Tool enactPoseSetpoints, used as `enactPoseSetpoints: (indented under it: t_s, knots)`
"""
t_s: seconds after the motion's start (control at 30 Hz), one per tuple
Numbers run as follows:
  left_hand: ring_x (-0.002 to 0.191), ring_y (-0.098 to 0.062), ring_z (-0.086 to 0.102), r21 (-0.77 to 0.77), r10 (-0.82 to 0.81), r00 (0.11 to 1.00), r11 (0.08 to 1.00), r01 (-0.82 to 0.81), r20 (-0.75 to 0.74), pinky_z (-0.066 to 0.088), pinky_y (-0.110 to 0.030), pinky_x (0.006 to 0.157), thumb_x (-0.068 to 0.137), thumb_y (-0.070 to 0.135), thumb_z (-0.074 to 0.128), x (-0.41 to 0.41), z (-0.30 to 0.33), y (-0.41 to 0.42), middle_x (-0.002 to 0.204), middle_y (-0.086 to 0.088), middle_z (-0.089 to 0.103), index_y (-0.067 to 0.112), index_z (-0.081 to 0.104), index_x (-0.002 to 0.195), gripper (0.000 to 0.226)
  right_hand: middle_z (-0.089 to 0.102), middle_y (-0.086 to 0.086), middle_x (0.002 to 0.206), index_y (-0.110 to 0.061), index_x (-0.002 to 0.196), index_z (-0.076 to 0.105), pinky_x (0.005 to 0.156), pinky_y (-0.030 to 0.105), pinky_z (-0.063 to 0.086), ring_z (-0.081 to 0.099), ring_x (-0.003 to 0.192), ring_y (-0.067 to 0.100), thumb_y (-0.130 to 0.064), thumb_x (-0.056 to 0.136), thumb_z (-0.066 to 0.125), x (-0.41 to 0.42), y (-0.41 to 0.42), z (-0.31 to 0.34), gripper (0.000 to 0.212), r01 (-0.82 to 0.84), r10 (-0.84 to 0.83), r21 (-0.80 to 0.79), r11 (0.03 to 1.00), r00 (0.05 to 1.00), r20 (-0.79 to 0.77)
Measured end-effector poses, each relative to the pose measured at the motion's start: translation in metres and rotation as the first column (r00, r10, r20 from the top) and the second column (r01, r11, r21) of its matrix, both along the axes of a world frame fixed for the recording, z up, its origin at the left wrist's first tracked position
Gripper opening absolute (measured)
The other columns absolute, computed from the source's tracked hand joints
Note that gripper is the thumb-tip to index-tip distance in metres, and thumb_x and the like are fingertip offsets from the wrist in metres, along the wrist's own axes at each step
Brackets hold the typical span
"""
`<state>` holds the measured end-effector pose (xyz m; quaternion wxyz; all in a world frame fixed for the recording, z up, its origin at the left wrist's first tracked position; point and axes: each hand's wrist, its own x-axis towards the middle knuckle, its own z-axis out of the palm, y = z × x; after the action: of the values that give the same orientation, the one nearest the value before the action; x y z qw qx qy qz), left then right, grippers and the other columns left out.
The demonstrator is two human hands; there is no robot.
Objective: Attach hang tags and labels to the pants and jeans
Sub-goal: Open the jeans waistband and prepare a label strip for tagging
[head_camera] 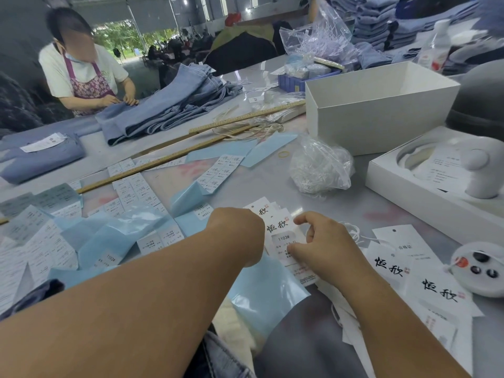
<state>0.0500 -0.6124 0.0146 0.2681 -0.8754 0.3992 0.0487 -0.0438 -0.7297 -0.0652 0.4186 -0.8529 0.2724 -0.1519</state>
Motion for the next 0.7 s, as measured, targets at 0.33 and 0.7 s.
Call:
enactPoseSetpoints:
  t_s: [0.33, 0.7]
  knots:
    - [0.083, -0.021, 0.055, -0.116, -0.008, 0.999, 0.993, 0.002, -0.051, 0.031, -0.026, 0.052, 0.090, 0.019, 0.050, -0.0034, 0.0007, -0.0023, 0.084, 0.006, 0.049, 0.024, 0.057, 0.113, 0.025, 0.054, -0.014, 0.079, -0.038, 0.108, 0.071, 0.077, 0.030, 0.050, 0.060, 0.085, 0.013, -0.031, 0.081, 0.064, -0.0009, 0.0015, 0.0024, 0.028, -0.060, 0.052, -0.121, 0.991, 0.996, -0.065]
    - [0.119, -0.020, 0.054, -0.236, -0.005, 0.962, 0.970, -0.062, -0.274, 0.048, -0.034, 0.087, 0.096, 0.027, 0.050, -0.0055, 0.0046, -0.0074, 0.132, 0.006, 0.055, 0.039, 0.058, 0.130, 0.036, 0.052, -0.016, 0.073, -0.033, 0.099, 0.064, 0.064, 0.029, 0.045, 0.056, 0.072, 0.007, -0.040, 0.075, 0.073, -0.0013, -0.0018, -0.0022, 0.027, 0.073, -0.073, -0.007, 0.997, 0.997, 0.007]
